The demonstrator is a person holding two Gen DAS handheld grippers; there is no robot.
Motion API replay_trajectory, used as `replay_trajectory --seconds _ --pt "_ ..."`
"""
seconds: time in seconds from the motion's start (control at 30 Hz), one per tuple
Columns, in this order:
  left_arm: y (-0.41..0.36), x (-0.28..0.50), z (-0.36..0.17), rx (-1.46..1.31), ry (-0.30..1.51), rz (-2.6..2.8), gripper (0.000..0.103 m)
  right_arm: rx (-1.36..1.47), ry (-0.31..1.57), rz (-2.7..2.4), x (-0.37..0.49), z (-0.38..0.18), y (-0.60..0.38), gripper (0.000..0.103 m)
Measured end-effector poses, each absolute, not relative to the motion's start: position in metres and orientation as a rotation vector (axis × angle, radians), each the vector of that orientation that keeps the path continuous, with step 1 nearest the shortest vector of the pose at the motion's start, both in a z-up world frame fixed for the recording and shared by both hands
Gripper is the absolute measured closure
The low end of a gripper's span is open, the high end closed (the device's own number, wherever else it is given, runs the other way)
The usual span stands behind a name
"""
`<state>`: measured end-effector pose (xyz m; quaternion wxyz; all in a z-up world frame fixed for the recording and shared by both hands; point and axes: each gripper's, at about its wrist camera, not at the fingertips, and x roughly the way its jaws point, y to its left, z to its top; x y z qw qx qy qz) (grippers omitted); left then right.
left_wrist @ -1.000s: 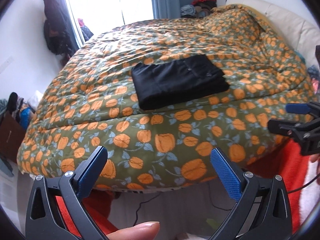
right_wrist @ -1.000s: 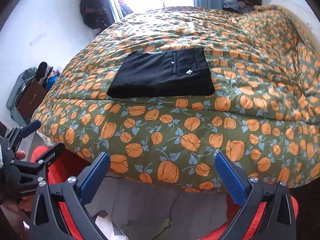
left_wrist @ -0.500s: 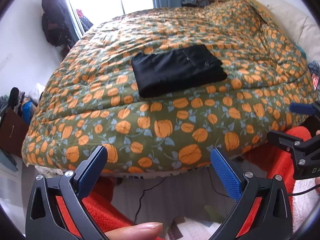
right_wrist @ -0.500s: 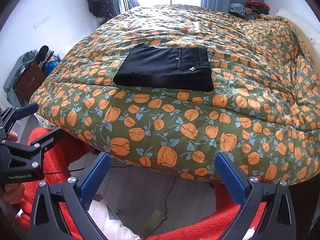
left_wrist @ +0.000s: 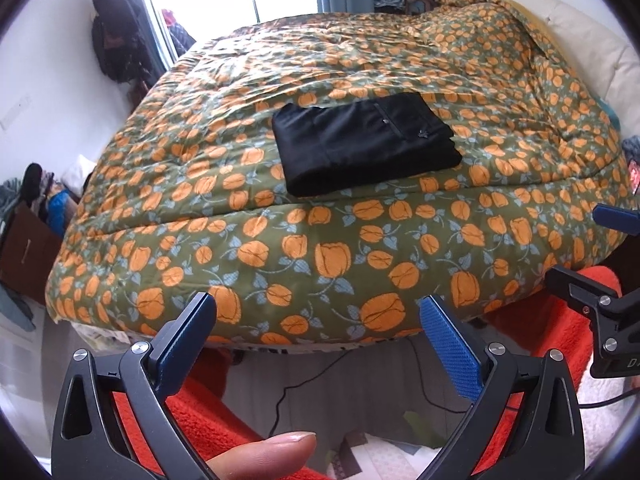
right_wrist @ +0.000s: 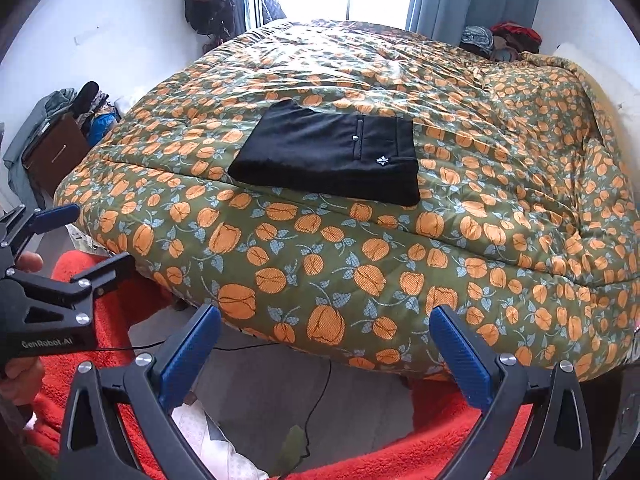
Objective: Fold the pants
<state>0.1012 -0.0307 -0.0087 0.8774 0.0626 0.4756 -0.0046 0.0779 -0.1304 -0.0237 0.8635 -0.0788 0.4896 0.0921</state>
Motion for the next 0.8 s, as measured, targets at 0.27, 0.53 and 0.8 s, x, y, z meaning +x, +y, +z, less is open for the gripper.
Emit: replay_trajectory --seconds 0.27,0.53,0.8 --pt "-0.0279 0.1035 -0.0090 0.128 0.994 -0.008 0.001 -0.155 1.044 0.179 0.0795 -0.0277 -0.1374 0.000" --pt "-0.0269 0.1065 -0.0118 0.127 1.002 -0.009 0.001 -0.137 1.056 0.194 0.0813 -0.0317 -0.1370 0.000" --pt "-0.0328 0.1014 -0.0101 0.136 0.983 -0.017 0.001 -0.127 1.047 0.187 0.0826 -0.0304 -0.1379 0.000"
